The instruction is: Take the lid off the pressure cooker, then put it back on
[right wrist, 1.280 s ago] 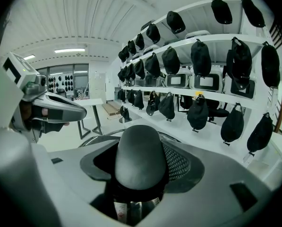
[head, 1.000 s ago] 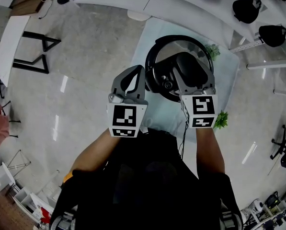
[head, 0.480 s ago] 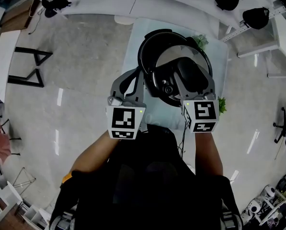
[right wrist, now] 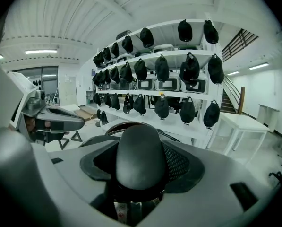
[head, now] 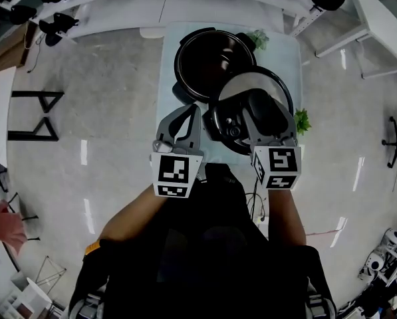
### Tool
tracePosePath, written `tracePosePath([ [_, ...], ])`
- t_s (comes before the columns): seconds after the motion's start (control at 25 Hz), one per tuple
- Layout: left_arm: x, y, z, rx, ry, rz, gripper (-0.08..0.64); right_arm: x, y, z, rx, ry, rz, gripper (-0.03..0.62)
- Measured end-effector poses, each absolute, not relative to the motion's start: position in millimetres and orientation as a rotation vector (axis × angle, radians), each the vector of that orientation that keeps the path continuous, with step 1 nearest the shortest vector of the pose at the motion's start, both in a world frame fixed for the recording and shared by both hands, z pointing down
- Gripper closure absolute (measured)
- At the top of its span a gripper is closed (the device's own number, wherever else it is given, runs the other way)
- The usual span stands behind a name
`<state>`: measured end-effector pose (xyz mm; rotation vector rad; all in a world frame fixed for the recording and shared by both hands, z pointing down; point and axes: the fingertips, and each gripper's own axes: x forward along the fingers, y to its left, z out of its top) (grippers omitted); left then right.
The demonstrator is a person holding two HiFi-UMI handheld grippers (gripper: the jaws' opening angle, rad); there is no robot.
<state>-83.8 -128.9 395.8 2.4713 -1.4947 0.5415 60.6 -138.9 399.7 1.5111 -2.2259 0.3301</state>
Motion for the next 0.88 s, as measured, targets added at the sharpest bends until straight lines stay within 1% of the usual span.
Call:
tracePosePath([
  [0.48, -44.2, -75.9, 433.9, 2.567, -1.267, 0.674, 0.552, 108.4, -68.5, 442.6, 1.706, -2.049, 0.455, 0.302],
  [0.88, -30.0, -52.1, 484.2, 2.58, -1.152, 0.794, 0.552, 116.9, -34.5, 503.3, 1.731, -1.976, 0.558, 0.302],
])
